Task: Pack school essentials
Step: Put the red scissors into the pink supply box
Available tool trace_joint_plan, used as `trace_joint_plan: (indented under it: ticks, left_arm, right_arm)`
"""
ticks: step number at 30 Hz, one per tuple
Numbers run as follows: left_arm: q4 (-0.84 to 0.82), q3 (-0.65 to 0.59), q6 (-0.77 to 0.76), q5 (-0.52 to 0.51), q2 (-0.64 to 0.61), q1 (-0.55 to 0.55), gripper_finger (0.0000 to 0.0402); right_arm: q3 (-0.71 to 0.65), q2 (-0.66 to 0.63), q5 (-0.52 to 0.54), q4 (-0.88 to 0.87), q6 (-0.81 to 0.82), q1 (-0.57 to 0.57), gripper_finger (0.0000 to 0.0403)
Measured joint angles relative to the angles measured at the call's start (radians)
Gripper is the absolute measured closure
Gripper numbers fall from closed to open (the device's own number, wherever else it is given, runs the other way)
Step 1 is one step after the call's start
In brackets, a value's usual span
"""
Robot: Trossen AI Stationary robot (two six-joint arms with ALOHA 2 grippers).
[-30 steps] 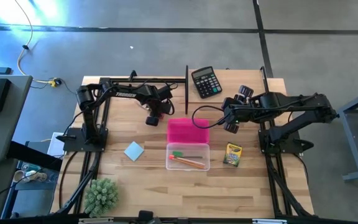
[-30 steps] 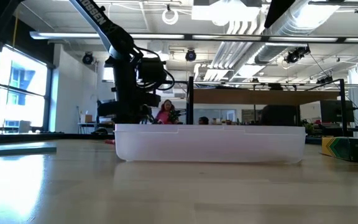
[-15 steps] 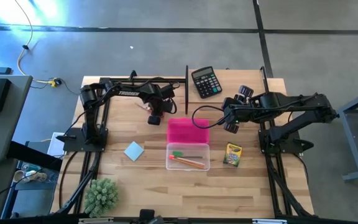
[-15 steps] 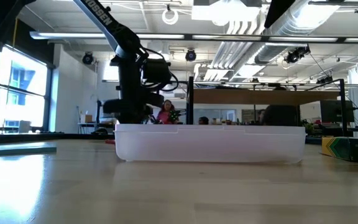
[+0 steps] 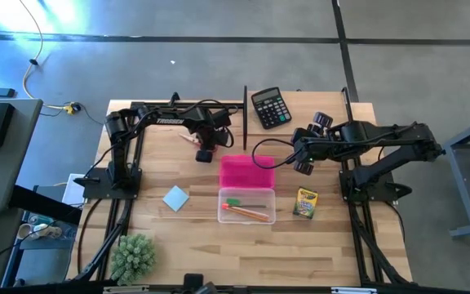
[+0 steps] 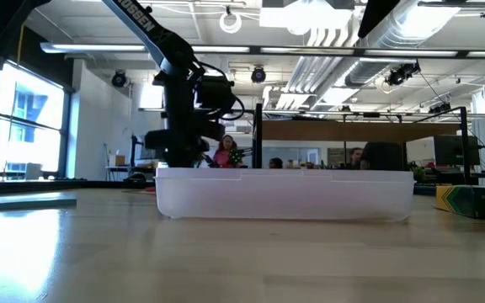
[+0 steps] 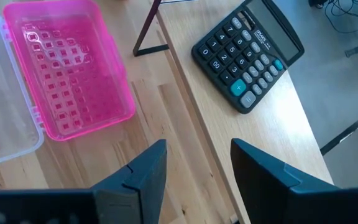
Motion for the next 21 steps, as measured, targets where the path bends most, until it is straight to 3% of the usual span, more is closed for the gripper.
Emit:
trace_joint_plan:
  ticks: [8,12,21]
  left_arm:
    - [-0.029,0.001,-0.027,-0.001,-0.002,0.0,0.0394]
    - [-0.034,0.002,-0.055,-0.049,-0.005,-0.005,0.0394]
    - [-0.054,0.003,-0.123,-0.102,-0.102,-0.047,0.0394]
  right_arm:
    - [0.0,0.0,0.0,0.0,0.0,0.0,0.0233]
    - [0.0,0.0,0.0,0.0,0.0,0.0,0.0233]
    - [0.0,0.0,0.0,0.0,-0.003,0.0,0.0233]
